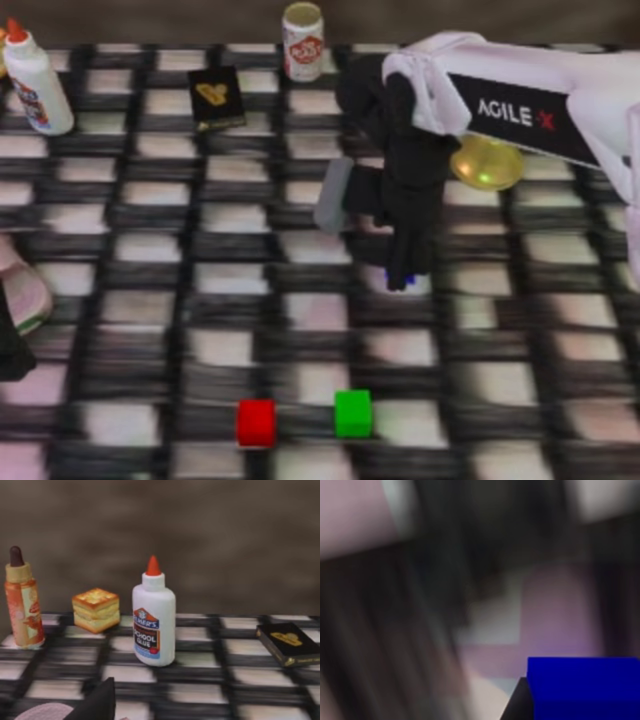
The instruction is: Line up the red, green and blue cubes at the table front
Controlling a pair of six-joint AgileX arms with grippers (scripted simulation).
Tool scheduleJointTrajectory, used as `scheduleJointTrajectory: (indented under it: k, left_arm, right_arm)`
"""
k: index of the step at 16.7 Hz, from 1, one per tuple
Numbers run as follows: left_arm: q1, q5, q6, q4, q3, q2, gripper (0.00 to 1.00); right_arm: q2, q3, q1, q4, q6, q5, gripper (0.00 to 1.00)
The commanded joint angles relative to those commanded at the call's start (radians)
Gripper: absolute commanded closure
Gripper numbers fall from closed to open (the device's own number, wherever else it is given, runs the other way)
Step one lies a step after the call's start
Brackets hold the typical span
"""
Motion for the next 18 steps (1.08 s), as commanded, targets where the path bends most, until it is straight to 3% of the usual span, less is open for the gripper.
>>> scheduleJointTrajectory:
  k: [8,14,18]
  left_arm:
    - [0.000,0.000,0.000,0.000,0.000,0.000,0.00]
    - [0.000,0.000,0.000,0.000,0.000,0.000,0.00]
    - [0.000,0.000,0.000,0.000,0.000,0.000,0.00]
  right_arm:
    - [-0.049,0.183,0.008,-0.233,-0.001,-0.001,1.00]
    - [-0.060,0.170,0.008,-0.229,-0.001,-0.001,1.00]
    - [-0.188,0.014,0.049,-0.180,-0.006,-0.002,1.00]
